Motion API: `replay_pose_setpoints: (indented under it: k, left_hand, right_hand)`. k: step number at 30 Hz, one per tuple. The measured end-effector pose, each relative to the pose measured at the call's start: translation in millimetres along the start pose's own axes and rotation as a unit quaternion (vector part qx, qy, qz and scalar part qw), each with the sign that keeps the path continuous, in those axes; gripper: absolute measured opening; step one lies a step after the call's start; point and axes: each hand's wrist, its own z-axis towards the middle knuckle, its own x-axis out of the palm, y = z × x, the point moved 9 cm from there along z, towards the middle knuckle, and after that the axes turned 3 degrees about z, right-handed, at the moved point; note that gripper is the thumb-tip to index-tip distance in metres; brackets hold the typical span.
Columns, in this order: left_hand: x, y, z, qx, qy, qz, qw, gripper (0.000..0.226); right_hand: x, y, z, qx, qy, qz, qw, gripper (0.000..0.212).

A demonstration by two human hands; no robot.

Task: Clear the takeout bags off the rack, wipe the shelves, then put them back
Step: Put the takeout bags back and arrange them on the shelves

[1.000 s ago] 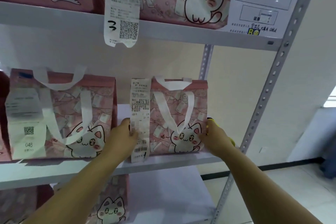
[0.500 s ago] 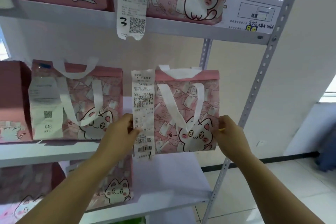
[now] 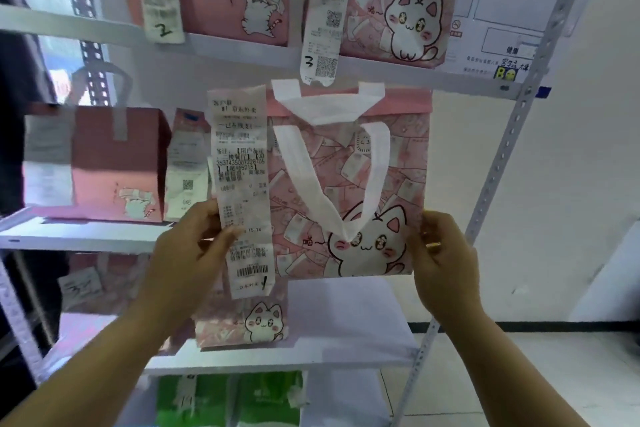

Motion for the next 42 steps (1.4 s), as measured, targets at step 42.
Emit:
replay_pose_setpoints:
  k: [42]
  left_hand:
    - [-418,54,286,0.120,-0.261,0.200,0.937,0.035]
  right_hand:
    - [296,352,236,-0.132,-0.047,0.113,0.984,0.007]
